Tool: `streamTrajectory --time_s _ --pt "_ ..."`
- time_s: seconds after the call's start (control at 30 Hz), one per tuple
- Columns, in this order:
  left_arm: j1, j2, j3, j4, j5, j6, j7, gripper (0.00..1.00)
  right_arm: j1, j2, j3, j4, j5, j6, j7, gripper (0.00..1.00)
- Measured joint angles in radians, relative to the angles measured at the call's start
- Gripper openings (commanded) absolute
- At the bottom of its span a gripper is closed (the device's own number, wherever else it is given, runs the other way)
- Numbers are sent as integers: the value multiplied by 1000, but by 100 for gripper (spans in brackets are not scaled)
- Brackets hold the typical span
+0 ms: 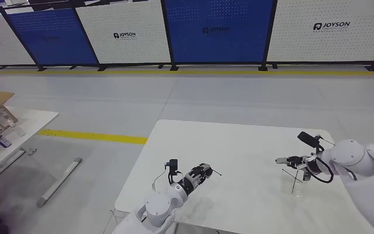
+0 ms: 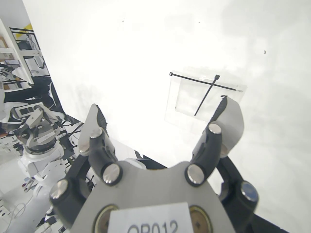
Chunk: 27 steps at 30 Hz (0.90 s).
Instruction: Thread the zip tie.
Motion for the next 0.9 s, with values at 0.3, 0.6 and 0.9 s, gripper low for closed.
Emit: streamTrajectory --time_s 0.3,0.6,0.9 --pt "0 0 0 0 0 0 0 0 18 -11 -15 28 22 0 6 100" --pt "0 0 0 0 0 0 0 0 10 -1 -15 11 13 -143 88 100" --pt "0 0 0 0 0 0 0 0 17 3 -14 12 -6 -108 99 100"
